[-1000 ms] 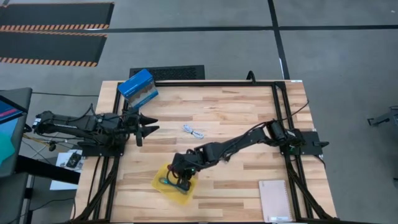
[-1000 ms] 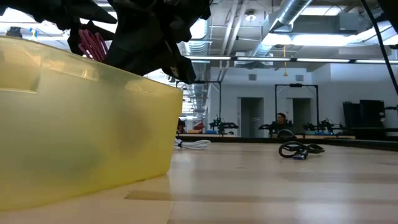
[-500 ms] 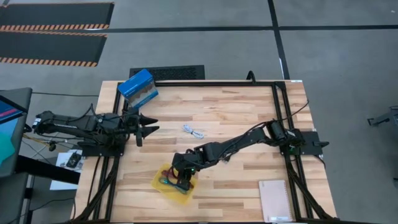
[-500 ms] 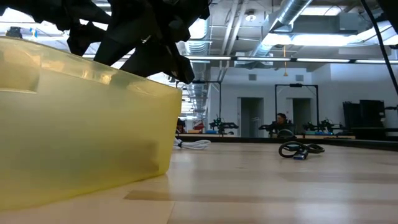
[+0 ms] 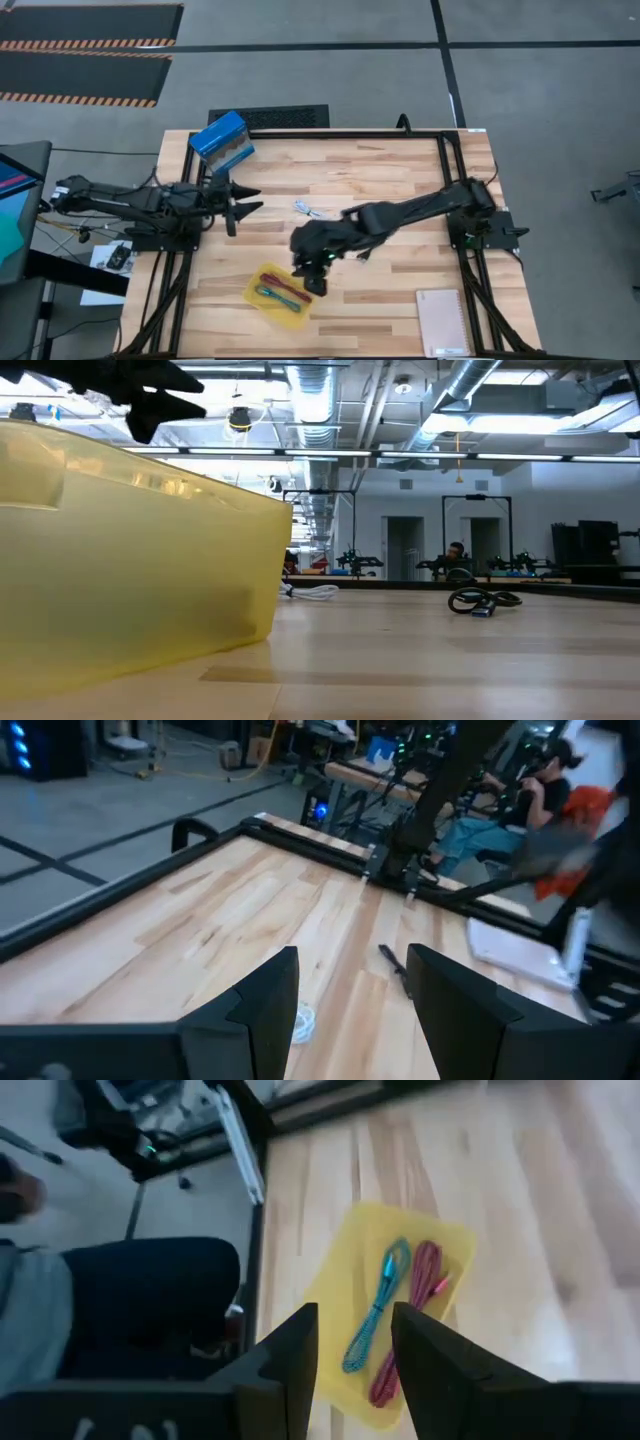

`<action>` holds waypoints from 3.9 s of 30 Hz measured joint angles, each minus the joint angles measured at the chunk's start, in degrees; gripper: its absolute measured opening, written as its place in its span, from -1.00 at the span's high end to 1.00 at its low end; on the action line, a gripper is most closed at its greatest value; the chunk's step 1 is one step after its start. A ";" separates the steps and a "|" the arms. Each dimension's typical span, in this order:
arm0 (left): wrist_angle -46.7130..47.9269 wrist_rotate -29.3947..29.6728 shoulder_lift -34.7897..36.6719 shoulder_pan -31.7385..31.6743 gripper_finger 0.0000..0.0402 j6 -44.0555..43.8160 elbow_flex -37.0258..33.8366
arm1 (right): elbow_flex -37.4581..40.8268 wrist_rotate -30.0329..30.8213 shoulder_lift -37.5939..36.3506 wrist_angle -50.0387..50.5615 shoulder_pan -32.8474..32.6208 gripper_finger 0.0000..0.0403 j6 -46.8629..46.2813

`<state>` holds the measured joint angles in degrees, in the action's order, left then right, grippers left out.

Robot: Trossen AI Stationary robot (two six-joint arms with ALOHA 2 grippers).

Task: Pick and place USB-C Cables
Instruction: Put the white charger cable into the yellow transparent bin

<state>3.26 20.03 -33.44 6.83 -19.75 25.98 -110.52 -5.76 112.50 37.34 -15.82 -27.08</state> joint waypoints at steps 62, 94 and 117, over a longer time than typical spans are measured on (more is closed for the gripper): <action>8.63 -26.17 -71.98 -23.11 0.63 36.80 27.74 | 3.45 37.79 -16.56 30.82 -18.49 0.34 -11.32; -8.93 -14.68 -14.49 -10.13 0.97 13.68 7.57 | 16.11 61.44 -16.69 28.13 -18.22 0.34 -20.81; -32.85 -7.06 -4.15 4.43 0.94 11.64 -8.31 | 41.51 26.43 -16.62 -61.66 5.38 -0.27 13.15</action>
<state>-29.59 12.97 -37.59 11.26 -8.10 17.67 -69.01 20.67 95.88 -24.32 -10.44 -13.94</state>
